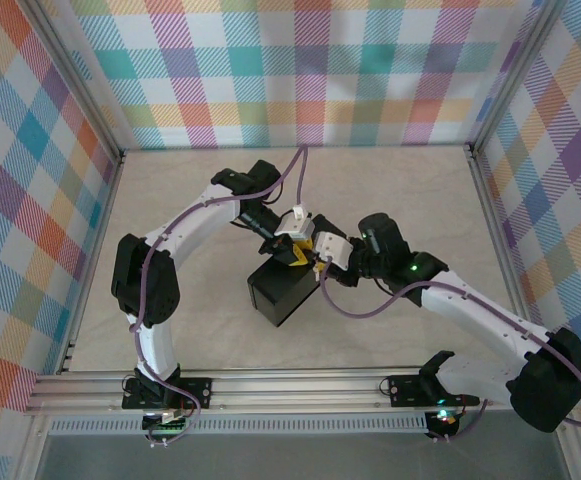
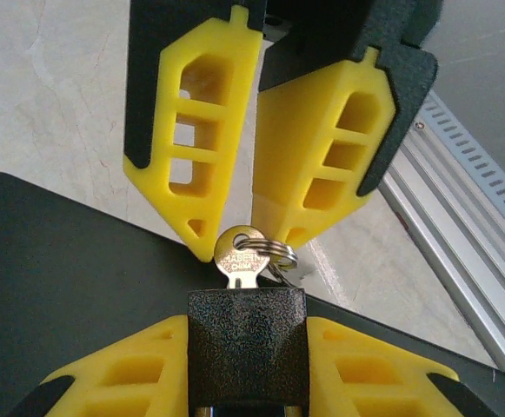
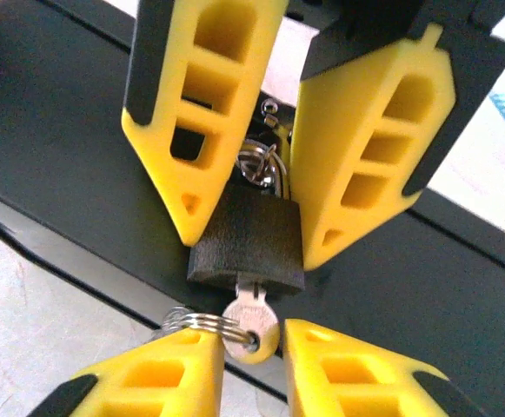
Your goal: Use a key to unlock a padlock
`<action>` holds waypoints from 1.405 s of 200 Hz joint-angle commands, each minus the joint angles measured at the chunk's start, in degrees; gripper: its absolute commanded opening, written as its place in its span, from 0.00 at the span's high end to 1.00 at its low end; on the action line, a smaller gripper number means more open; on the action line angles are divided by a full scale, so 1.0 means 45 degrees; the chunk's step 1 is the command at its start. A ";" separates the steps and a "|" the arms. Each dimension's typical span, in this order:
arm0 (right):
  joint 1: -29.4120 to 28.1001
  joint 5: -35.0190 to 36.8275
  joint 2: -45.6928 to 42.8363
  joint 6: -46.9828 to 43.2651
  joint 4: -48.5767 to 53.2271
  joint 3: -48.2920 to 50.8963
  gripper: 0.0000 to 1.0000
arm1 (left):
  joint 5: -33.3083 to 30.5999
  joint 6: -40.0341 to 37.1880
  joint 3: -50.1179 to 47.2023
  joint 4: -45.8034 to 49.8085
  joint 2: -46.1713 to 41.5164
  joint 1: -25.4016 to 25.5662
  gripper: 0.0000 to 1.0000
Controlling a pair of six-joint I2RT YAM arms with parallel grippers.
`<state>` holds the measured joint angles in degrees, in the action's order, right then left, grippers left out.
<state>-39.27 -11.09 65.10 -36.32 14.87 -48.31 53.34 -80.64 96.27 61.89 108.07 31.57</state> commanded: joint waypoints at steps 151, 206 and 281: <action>-0.0425 -0.0379 -0.0006 0.2407 0.0820 -0.0716 0.99 | -0.0399 0.0009 -0.0475 -0.0129 -0.0069 -0.0024 0.81; -0.0415 -0.1539 0.0746 0.7084 0.1019 -0.1115 1.00 | -0.0506 0.0134 -0.1015 -0.0611 -0.0380 -0.0159 0.81; -0.0096 -0.0413 0.0194 0.9609 0.1329 -0.0952 0.84 | -0.0316 -0.0008 -0.1054 -0.0632 -0.0318 -0.0603 0.81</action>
<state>-40.47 -12.08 67.77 2.42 19.62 -52.97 53.41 -79.57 92.60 58.74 105.69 30.26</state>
